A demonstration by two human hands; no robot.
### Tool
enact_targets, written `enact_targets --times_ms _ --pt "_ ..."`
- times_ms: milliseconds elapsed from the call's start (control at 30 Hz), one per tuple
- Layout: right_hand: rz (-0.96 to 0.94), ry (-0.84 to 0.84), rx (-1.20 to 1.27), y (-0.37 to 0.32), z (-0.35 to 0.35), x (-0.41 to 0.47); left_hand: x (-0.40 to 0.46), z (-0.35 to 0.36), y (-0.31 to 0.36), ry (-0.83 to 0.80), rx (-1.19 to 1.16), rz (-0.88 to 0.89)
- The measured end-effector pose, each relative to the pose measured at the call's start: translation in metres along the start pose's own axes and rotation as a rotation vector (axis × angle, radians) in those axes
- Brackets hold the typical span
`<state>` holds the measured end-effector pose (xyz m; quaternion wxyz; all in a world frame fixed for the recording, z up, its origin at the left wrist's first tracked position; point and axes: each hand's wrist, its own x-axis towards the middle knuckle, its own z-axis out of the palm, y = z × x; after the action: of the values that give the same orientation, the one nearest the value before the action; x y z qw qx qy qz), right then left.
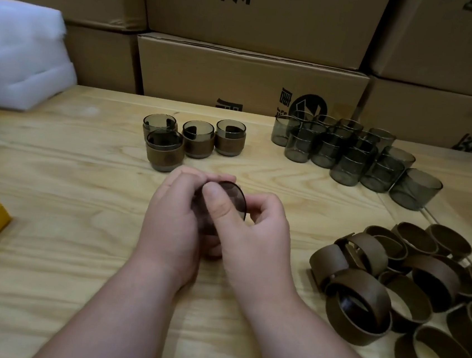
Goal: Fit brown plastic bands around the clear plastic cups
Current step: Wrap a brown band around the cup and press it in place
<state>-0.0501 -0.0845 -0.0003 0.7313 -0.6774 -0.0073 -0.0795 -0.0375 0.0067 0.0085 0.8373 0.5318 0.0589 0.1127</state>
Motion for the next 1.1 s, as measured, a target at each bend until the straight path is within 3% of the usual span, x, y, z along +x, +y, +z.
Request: enact_targets --times_ms 133,333,567,800,1100 --pt "0.068 0.095 0.026 0.0 -0.003 0.004 -0.005 0.003 0.0 -0.037 0.02 0.033" --pt "0.076 0.084 0.033 -0.002 -0.001 0.003 -0.007 0.005 0.002 -0.037 0.034 0.051" --pt "0.045 -0.059 0.069 -0.003 -0.001 0.001 -0.003 0.004 -0.001 0.008 0.03 0.077" --pt "-0.003 -0.182 0.041 0.001 0.0 -0.002 0.008 -0.003 0.0 0.106 -0.159 -0.103" --pt "-0.055 -0.29 0.026 -0.003 -0.002 -0.001 0.012 -0.011 0.006 0.016 -0.364 -0.194"
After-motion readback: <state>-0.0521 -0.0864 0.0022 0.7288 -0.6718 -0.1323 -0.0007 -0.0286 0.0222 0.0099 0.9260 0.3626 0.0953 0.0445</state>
